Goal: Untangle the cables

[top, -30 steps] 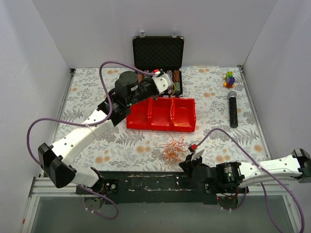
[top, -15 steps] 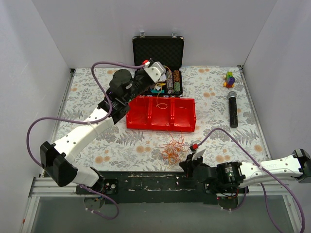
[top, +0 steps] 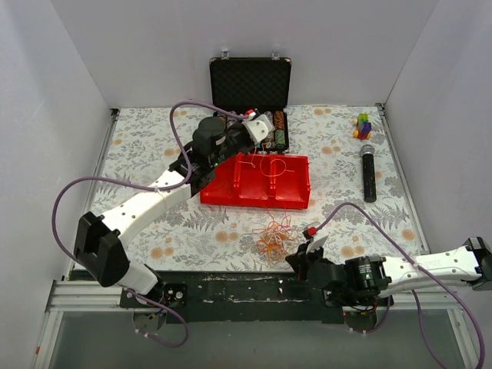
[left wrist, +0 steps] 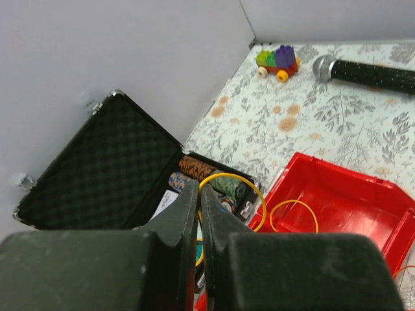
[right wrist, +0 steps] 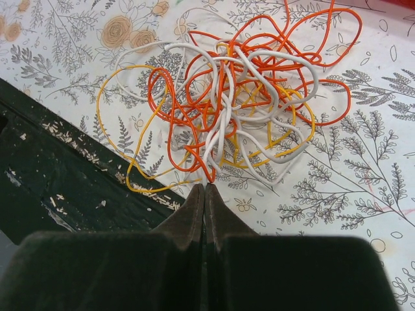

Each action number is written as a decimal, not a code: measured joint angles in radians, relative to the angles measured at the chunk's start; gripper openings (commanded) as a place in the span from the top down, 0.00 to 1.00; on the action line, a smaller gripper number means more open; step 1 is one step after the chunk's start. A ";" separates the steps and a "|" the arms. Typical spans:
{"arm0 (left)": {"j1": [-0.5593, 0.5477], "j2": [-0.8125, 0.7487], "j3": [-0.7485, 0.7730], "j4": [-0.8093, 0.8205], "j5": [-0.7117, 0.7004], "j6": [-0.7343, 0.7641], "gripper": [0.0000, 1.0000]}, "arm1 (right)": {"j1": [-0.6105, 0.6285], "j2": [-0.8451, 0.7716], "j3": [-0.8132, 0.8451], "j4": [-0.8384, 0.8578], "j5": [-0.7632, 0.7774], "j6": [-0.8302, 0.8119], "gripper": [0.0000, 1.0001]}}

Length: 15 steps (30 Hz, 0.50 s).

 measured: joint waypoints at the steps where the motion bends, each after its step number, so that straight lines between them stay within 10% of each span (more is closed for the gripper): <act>1: 0.000 0.011 -0.008 0.003 -0.005 0.006 1.00 | 0.000 -0.002 0.000 -0.002 0.000 0.000 0.99; 15: 0.064 0.057 -0.028 0.100 -0.133 -0.047 1.00 | 0.000 -0.013 0.000 -0.009 0.002 0.022 0.99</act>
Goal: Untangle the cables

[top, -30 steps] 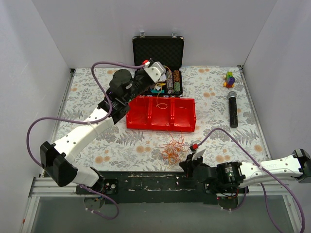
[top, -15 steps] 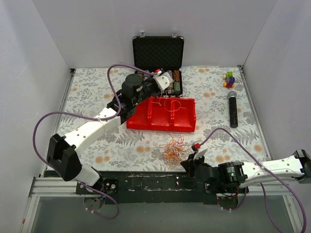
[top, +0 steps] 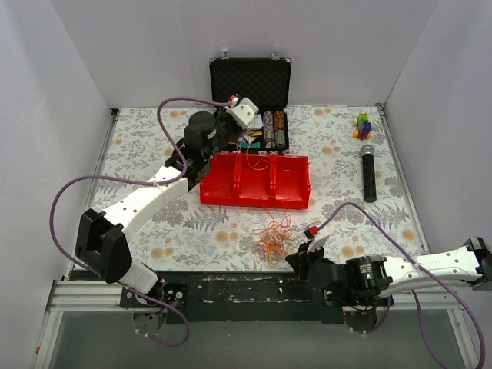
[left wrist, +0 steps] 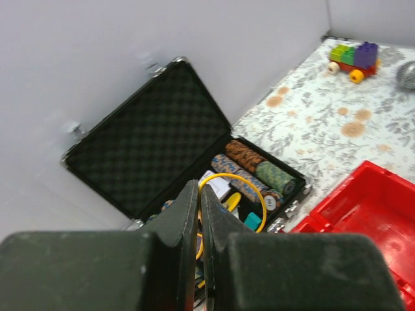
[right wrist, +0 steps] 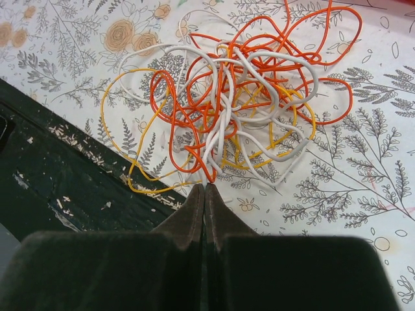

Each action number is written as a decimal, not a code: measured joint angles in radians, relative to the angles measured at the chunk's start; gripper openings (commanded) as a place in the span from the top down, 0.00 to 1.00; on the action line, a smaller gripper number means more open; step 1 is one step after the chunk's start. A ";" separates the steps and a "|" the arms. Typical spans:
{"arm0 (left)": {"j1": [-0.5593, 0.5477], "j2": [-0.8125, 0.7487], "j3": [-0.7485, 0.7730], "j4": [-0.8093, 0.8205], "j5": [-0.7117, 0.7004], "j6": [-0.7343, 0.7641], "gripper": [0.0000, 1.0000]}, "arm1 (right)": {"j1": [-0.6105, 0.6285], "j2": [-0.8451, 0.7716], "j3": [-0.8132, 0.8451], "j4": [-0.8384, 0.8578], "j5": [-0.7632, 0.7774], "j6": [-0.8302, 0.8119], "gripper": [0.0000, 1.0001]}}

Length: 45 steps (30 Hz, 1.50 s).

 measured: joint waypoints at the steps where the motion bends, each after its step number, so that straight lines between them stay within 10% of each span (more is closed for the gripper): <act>1: 0.010 -0.009 0.000 0.001 -0.003 -0.010 1.00 | 0.000 -0.002 0.000 0.000 0.000 0.000 0.99; 33: -0.010 0.144 -0.047 -0.202 0.325 -0.009 1.00 | 0.000 -0.047 0.000 -0.041 0.025 0.025 0.99; 35: -0.021 0.142 -0.065 -0.195 0.323 -0.012 0.66 | 0.000 -0.041 0.000 -0.040 0.024 0.024 0.99; 45: -0.044 0.246 -0.005 -0.270 0.167 -0.008 0.03 | 0.000 -0.039 0.000 -0.038 0.024 0.009 0.99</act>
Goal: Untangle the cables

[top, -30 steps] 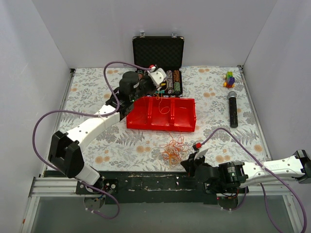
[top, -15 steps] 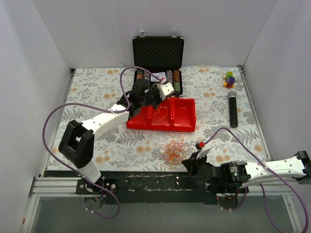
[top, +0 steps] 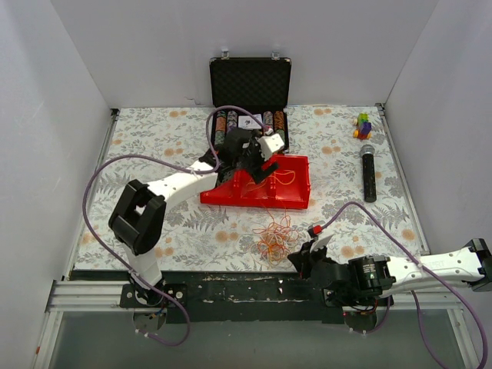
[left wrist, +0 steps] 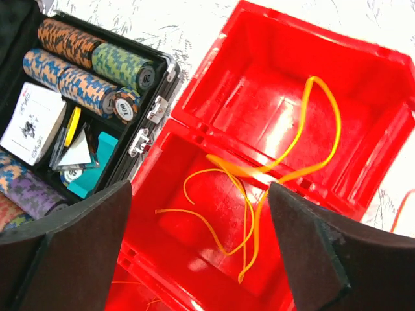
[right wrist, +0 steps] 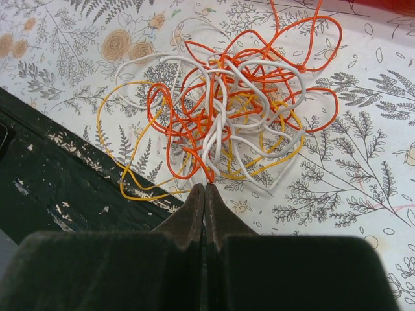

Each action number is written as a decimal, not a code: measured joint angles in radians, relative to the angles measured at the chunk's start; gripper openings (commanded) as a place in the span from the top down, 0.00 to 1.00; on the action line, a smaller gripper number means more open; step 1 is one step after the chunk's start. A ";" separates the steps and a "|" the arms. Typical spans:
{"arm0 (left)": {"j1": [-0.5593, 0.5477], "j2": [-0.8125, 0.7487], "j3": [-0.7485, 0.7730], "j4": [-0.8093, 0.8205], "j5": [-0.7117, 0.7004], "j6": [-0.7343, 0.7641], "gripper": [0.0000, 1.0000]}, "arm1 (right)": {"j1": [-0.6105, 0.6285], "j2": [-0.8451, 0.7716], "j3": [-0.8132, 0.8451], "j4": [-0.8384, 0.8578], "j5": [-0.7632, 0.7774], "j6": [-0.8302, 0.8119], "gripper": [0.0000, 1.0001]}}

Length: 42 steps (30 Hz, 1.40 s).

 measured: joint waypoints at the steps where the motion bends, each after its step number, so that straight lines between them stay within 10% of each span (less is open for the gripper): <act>1: 0.006 0.026 0.036 -0.015 0.000 -0.007 0.02 | 0.000 0.000 0.000 0.000 0.000 -0.003 0.99; 17: -0.077 -0.494 -0.231 -0.229 0.378 0.194 0.03 | 0.000 0.025 0.000 0.060 0.000 -0.049 0.99; 31: -0.123 -0.235 -0.335 0.048 0.267 0.272 0.18 | 0.000 0.047 0.003 0.028 -0.007 -0.024 0.99; 42: -0.153 -0.080 -0.185 -0.025 0.367 0.471 0.62 | 0.000 0.038 0.003 0.000 -0.008 -0.008 0.99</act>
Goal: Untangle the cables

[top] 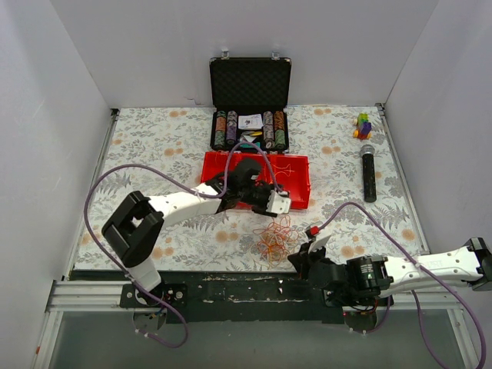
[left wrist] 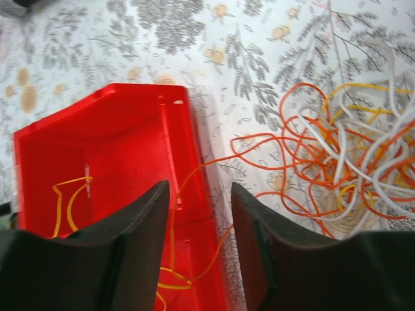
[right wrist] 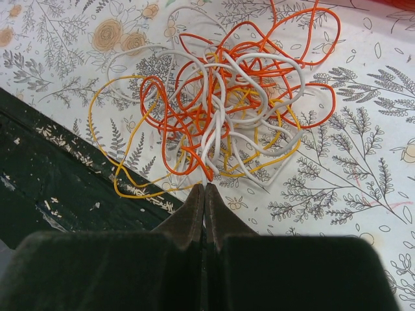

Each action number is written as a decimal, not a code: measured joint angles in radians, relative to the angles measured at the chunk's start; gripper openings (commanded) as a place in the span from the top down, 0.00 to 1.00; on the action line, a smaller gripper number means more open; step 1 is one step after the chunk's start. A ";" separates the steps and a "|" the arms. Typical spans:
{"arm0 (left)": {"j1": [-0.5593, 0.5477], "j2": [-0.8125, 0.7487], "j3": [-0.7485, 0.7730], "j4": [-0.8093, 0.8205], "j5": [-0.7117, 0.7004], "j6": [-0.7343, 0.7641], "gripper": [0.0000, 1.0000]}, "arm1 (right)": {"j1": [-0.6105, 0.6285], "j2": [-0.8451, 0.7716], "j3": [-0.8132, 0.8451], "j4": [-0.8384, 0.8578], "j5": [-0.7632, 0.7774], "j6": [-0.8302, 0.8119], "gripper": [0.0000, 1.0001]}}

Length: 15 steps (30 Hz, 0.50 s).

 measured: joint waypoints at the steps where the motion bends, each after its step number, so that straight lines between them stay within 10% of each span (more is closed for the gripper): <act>1: -0.005 0.013 0.004 -0.019 0.004 0.031 0.62 | 0.000 -0.003 0.000 -0.003 0.000 0.000 0.99; 15: -0.023 0.216 0.186 -0.162 -0.009 0.224 0.55 | 0.000 -0.012 0.000 -0.006 0.000 0.003 0.99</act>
